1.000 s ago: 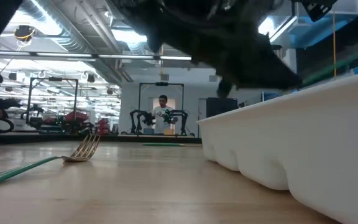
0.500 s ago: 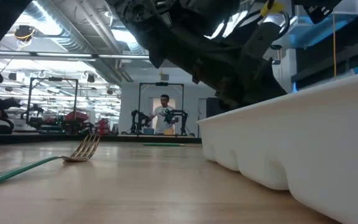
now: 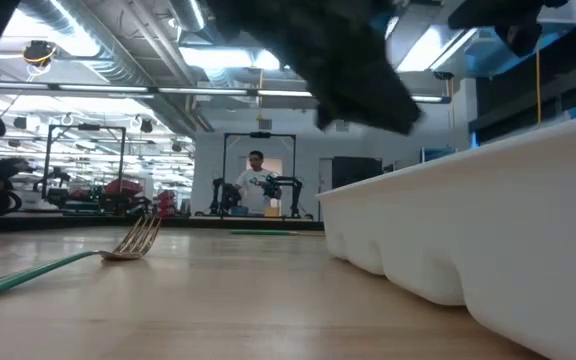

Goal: Sort silverware
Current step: Put the top left green fork into the silverware tray

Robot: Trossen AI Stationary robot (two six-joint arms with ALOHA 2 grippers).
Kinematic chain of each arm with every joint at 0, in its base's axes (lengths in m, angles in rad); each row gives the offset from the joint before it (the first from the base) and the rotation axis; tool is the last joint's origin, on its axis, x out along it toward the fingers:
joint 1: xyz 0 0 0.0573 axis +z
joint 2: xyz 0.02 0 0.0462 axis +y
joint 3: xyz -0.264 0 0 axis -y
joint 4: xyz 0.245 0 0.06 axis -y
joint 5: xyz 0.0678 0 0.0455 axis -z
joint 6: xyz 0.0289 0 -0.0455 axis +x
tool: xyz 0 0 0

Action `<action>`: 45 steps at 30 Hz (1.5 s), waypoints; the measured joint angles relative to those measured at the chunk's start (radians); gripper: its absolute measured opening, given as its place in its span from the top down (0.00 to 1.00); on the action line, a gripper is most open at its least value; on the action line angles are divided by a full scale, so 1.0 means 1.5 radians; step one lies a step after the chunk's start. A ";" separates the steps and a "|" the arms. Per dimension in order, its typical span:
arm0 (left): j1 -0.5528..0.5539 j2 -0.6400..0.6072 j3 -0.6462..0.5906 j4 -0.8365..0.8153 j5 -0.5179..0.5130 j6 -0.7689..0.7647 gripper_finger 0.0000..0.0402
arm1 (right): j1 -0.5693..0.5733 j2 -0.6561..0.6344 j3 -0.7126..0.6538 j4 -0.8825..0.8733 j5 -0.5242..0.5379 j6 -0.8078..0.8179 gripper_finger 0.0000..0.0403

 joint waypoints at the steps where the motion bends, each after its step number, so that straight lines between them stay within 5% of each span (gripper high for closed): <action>1: 0.005 -0.021 0.000 -0.030 0.000 0.011 0.75 | -0.012 0.001 0.000 0.000 -0.011 0.017 0.99; 12: 0.085 -0.170 -0.039 -0.336 0.001 0.117 0.75 | -0.234 0.030 0.000 -0.038 -0.277 0.317 0.78; 16: 0.122 -0.196 -0.086 -0.364 0.005 0.135 0.75 | -0.309 0.081 0.000 -0.058 -0.341 0.408 0.74; 23: 0.164 -0.200 -0.136 -0.360 0.006 0.171 0.75 | -0.413 0.210 0.000 -0.049 -0.460 0.415 0.74; 32: 0.168 -0.200 -0.153 -0.317 0.007 0.232 0.75 | -0.479 0.348 0.000 -0.034 -0.506 0.415 0.74; 45: 0.168 -0.200 -0.153 -0.312 0.007 0.270 0.75 | -0.479 0.445 0.001 0.036 -0.535 0.461 0.74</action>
